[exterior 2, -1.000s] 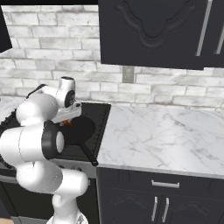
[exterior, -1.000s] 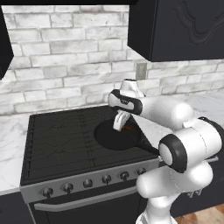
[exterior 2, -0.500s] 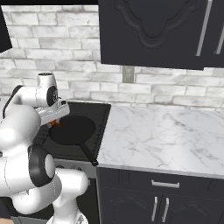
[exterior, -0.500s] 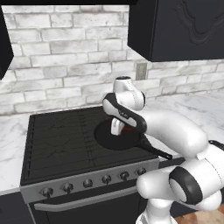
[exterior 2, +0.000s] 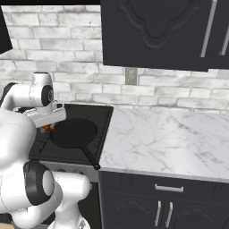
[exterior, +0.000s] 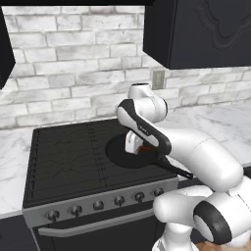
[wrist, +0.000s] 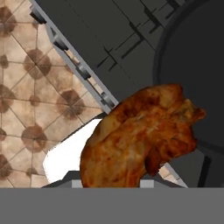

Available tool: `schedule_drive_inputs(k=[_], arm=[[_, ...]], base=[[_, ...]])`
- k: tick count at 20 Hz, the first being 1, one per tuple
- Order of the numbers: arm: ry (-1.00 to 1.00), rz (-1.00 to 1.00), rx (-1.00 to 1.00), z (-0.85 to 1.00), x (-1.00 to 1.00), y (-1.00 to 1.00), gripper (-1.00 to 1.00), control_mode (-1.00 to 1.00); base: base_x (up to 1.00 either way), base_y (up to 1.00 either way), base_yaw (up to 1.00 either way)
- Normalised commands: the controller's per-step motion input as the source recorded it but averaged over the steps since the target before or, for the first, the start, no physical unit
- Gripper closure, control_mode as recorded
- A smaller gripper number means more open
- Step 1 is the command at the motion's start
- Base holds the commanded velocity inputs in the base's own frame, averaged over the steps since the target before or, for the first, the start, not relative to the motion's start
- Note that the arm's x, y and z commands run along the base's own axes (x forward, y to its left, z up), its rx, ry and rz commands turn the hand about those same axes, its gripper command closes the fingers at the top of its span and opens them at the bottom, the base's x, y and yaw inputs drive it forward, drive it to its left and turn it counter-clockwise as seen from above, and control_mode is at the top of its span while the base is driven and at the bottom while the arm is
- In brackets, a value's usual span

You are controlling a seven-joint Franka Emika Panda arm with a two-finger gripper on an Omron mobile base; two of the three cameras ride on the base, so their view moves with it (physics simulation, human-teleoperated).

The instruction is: Take the chicken drumsticks from the pan and place one on each plate on the dining counter.

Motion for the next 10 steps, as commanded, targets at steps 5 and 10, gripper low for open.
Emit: schedule_drive_inputs(k=[5,10], arm=[[0.00,0.00,0.00,0.00,0.00,0.00,1.00,-1.00],[0.00,0.00,0.00,0.00,-0.02,0.00,1.00,-1.00]], base=[[0.00,0.00,0.00],[0.00,0.00,0.00]])
